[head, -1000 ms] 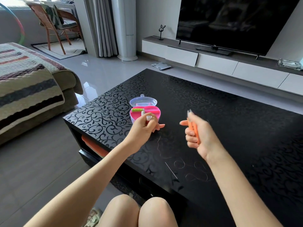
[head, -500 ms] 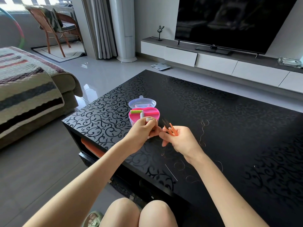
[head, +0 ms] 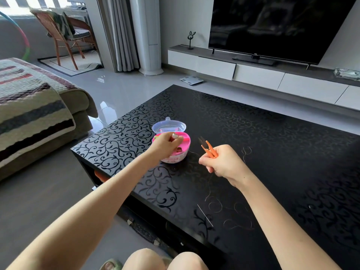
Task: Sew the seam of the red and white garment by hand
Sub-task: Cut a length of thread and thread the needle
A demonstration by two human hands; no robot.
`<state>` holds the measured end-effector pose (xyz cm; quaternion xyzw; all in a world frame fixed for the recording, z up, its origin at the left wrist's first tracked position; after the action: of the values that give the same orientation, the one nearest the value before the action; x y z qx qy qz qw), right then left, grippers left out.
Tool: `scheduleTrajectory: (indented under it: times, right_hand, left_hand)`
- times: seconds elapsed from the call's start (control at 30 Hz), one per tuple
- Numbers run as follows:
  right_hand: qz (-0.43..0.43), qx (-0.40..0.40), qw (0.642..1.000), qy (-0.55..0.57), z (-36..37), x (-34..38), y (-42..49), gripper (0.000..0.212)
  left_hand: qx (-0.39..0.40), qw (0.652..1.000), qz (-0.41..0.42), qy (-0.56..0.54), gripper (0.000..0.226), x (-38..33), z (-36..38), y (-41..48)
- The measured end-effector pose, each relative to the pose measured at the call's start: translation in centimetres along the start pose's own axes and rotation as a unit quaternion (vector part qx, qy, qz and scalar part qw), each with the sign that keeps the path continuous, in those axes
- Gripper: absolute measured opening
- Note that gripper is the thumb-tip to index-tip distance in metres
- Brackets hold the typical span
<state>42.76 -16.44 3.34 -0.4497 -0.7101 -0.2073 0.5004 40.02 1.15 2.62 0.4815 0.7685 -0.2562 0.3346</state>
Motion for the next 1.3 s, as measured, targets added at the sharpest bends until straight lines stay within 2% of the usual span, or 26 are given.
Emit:
scheduleTrajectory:
  times: [0.07, 0.17, 0.23, 0.4, 0.47, 0.53, 0.6, 0.63, 0.67, 0.77, 0.87, 0.97, 1.2, 1.3]
  right_hand:
    - [0.003, 0.0, 0.999, 0.04, -0.4, 0.2, 0.5, 0.016]
    - [0.006, 0.014, 0.996, 0.087, -0.6, 0.6, 1.1, 0.01]
    - [0.009, 0.025, 0.994, 0.11, -0.6, 0.7, 1.4, 0.011]
    - [0.018, 0.053, 0.987, 0.151, -0.5, 0.9, 2.1, 0.009]
    - [0.023, 0.064, 0.984, 0.163, -0.4, 0.9, 2.1, 0.011]
    - [0.026, 0.076, 0.981, 0.177, -0.4, 0.9, 2.0, 0.01]
    - [0.028, 0.089, 0.976, 0.195, -0.5, 1.0, 1.8, 0.009]
    - [0.028, 0.095, 0.974, 0.204, -0.5, 1.1, 1.6, 0.009]
    - [0.029, 0.101, 0.972, 0.212, -0.5, 1.1, 1.5, 0.009]
    - [0.033, 0.111, 0.967, 0.228, -0.6, 1.2, 0.9, 0.009]
    - [0.035, 0.118, 0.965, 0.233, -0.7, 1.1, 0.3, 0.009]
    - [0.04, 0.12, 0.965, 0.231, -1.1, 0.7, -0.4, 0.01]
    - [0.066, 0.116, 0.97, 0.203, -2.4, -1.4, -2.1, 0.017]
    - [0.079, 0.051, 0.981, 0.171, -4.8, -3.6, -2.4, 0.018]
  left_hand:
    - [-0.009, 0.989, 0.02, 0.146, 0.037, 0.2, -0.1, 2.3]
    - [0.015, 0.969, 0.012, 0.248, 0.019, 0.4, 0.6, 4.9]
    - [0.038, 0.949, 0.007, 0.312, 0.027, 0.6, 1.2, 6.3]
    - [0.087, 0.931, -0.028, 0.352, 0.041, 2.0, 1.9, 8.3]
    - [0.07, 0.933, -0.012, 0.354, 0.044, 1.4, 1.5, 8.1]
    - [0.01, 0.963, 0.032, 0.267, 0.038, -0.2, 0.6, 7.1]
    - [0.027, 0.998, 0.042, 0.023, 0.03, -0.8, 0.5, 5.3]
    - [0.073, 0.991, 0.038, -0.105, 0.028, -1.1, 1.2, 3.8]
    - [0.111, 0.975, 0.04, -0.187, 0.025, -1.4, 1.8, 2.3]
    - [0.181, 0.933, 0.065, -0.303, 0.033, -2.7, 3.2, -1.4]
    - [0.217, 0.912, 0.063, -0.342, 0.037, -3.3, 4.6, -3.3]
    - [0.199, 0.914, 0.062, -0.347, 0.034, -3.5, 5.1, -4.1]
    - [0.146, 0.934, 0.064, -0.321, 0.034, -4.5, 4.9, -5.0]
    - [0.112, 0.955, 0.075, -0.266, 0.035, -4.7, 4.4, -5.3]
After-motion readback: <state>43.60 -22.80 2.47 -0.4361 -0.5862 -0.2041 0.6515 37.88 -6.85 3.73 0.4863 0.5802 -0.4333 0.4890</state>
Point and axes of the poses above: each hand's wrist, its own y-axis towards the middle knuckle, its own z-axis out of the palm, x = y × z, the point moved 9 cm from there along y, towards the middle knuckle, and after that the axes turned 4 degrees about y, right-handed, at the moved point
